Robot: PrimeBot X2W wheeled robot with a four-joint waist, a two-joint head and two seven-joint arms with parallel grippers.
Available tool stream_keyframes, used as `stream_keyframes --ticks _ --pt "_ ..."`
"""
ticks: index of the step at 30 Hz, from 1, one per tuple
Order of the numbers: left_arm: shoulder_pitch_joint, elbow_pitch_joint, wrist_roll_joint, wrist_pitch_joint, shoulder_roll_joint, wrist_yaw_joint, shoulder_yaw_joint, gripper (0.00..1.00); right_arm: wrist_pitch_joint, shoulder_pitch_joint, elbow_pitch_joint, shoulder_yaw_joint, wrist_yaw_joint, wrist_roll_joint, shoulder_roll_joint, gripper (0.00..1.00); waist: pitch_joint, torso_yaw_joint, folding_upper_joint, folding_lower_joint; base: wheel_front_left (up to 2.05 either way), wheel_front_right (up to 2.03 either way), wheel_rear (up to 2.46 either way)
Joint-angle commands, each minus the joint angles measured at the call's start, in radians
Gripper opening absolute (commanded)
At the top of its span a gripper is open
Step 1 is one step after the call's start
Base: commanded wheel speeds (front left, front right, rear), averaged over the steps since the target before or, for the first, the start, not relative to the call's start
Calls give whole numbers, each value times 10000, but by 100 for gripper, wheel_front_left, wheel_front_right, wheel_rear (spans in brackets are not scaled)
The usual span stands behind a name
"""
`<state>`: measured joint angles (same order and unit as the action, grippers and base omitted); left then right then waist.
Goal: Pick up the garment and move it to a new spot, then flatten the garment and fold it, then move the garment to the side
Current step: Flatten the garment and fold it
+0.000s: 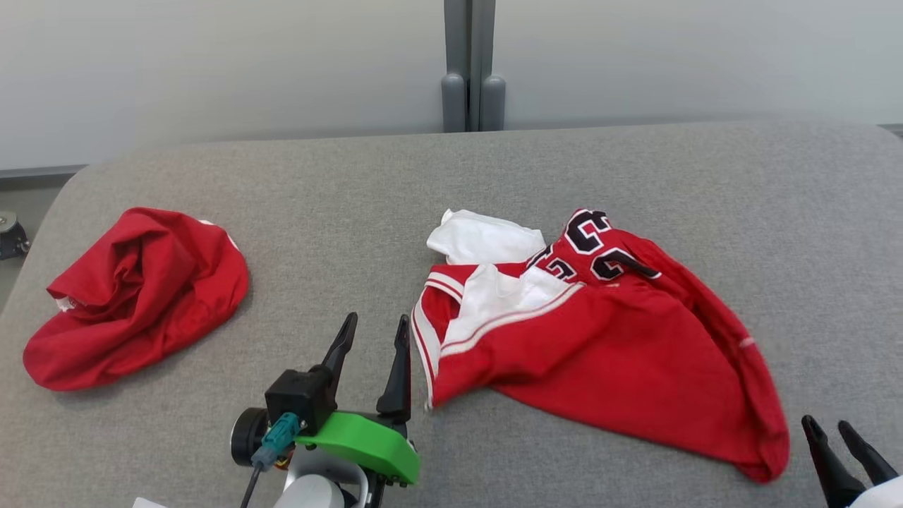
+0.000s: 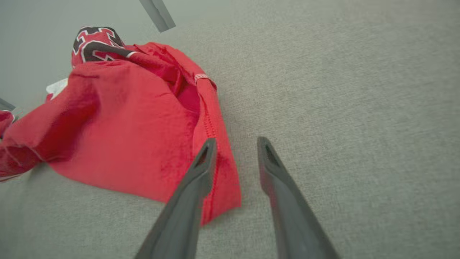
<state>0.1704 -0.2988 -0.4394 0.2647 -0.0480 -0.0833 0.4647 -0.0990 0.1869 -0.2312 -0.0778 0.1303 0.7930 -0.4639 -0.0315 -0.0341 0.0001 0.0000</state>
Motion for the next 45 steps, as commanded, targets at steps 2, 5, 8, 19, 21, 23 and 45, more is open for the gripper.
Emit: stream_keyframes --ticks 2,5,8,19,21,23,45 --pt "-168 -59 -7 -1 -45 19 13 100 -176 -159 -439 480 2 -580 273 100 253 243 -1 0 0 0 0" --pt "-163 -72 -27 1 -45 9 50 100 -629 -576 -538 1088 4 -1369 718 100 297 276 -1 0 0 0 0" --pt "-152 -78 -72 1 -47 10 131 100 -1180 -881 141 1266 4 -1931 1119 100 305 227 -1 0 0 0 0" --pt "-134 131 -165 1 -45 26 255 100 -1666 -691 2692 440 2 -3385 2177 100 286 -248 -1 0 0 0 0" --pt "-176 178 -190 1 -44 25 283 100 -1657 -678 2660 417 2 -3489 2331 100 266 -299 -1 0 0 0 0" --pt "-210 199 -194 1 -45 26 310 100 -1662 -708 2631 379 2 -3540 2446 100 249 -339 -1 0 0 0 0" --pt "846 297 -435 -1 -44 -31 1171 100 774 -5346 64 -4073 -1 -3887 447 100 -1364 -1863 -1 0 0 0 0"
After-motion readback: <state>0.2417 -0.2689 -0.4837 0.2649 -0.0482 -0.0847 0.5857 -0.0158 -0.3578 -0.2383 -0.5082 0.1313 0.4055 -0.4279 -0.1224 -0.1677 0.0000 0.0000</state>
